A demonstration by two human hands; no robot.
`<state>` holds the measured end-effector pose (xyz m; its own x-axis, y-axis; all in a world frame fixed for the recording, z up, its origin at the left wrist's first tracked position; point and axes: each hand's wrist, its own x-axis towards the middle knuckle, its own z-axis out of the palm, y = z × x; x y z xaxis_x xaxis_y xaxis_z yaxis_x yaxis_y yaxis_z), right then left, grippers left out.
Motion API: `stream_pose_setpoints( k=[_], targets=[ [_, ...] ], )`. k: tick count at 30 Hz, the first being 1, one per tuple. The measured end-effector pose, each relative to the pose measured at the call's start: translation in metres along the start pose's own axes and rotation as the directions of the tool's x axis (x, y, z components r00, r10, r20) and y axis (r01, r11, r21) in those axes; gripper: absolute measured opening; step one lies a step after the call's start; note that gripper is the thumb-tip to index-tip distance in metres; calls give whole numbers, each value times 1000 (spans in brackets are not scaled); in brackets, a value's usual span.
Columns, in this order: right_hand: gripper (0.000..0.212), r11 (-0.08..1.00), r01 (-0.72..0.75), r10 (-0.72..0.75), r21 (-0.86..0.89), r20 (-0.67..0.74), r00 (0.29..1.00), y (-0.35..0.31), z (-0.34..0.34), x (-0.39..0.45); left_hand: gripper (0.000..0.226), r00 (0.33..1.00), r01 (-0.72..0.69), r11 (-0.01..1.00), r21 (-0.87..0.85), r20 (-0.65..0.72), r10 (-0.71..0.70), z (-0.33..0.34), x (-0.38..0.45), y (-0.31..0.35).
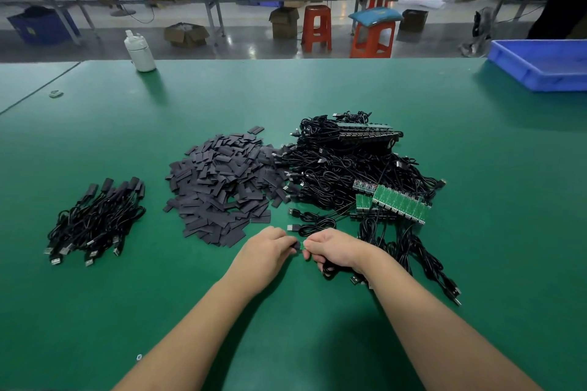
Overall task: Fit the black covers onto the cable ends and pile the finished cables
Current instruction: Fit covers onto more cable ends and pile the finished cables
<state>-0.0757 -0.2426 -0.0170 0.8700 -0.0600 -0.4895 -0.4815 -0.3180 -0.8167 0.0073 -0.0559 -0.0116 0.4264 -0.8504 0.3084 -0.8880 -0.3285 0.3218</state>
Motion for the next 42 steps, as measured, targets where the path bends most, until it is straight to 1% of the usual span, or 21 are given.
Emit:
stream_pose_setpoints(
  k=[4, 8, 11, 14, 15, 16, 18, 19, 21, 23, 25, 27, 28, 31, 36, 42],
  targets=[
    [33, 1000, 9, -9, -3, -13, 1000, 0, 1, -2, 11, 999, 12, 1000, 24, -42, -11, 2, -1, 5],
    [30, 1000, 29, -29, 4, -33, 999, 0, 3, -5, 8, 998, 41, 999, 31, -43, -39, -1, -1, 5],
    [23, 999, 30, -30, -26, -30, 999, -4, 4, -9, 14, 999, 18, 997, 72, -44, -15, -4, -3, 3],
    [11, 1000, 21, -21, 5, -49, 999, -10, 5, -8, 13, 998, -15, 995, 96, -65, 21, -4, -5, 3],
    [5, 999, 24, -26, -25, -74, 997, -11, 5, -8, 13, 997, -23, 996, 89, -66, 29, -3, -5, 2],
    [2, 995, 32, -43, -96, -112, 993, -13, 4, -8, 13, 998, -30, 996, 79, -61, 35, -2, -6, 2],
    [14, 952, 26, -86, -305, -184, 979, -16, 4, -8, 22, 998, -28, 998, 59, -49, 31, -2, -7, 1],
    [18, 933, 18, -96, -360, -200, 975, -18, 5, -9, 29, 999, -21, 998, 52, -49, 23, -2, -7, 0],
    [18, 937, 20, -95, -349, -200, 975, -19, 11, -9, 32, 999, -20, 999, 46, -50, 23, -3, -7, -1],
    [10, 951, 31, -92, -306, -186, 978, -20, 17, -12, 27, 998, -39, 998, 46, -40, 41, -3, -8, -3],
    [5, 977, 46, -80, -210, -153, 985, -21, 20, -14, 23, 999, -32, 999, 21, -24, 33, -3, -9, -7],
    [14, 991, 50, -62, -120, -97, 993, -21, 21, -17, 21, 1000, 12, 999, -43, 1, -12, -3, -12, -12],
    [20, 992, 45, -53, -115, -74, 996, -21, 20, -18, 22, 999, 33, 997, -75, 13, -32, -3, -13, -15],
    [25, 987, 37, -47, -157, -59, 997, -20, 21, -16, 23, 999, 30, 994, -105, 38, -27, -2, -16, -19],
    [28, 979, -10, -15, -204, -123, 992, -18, 28, -9, 21, 999, 6, 991, -131, 34, -1, -3, -19, -22],
    [30, 965, -8, -17, -263, -94, 995, -19, 26, -10, 16, 999, 30, 974, -226, -14, -34, -1, -24, -20]
  ],
)
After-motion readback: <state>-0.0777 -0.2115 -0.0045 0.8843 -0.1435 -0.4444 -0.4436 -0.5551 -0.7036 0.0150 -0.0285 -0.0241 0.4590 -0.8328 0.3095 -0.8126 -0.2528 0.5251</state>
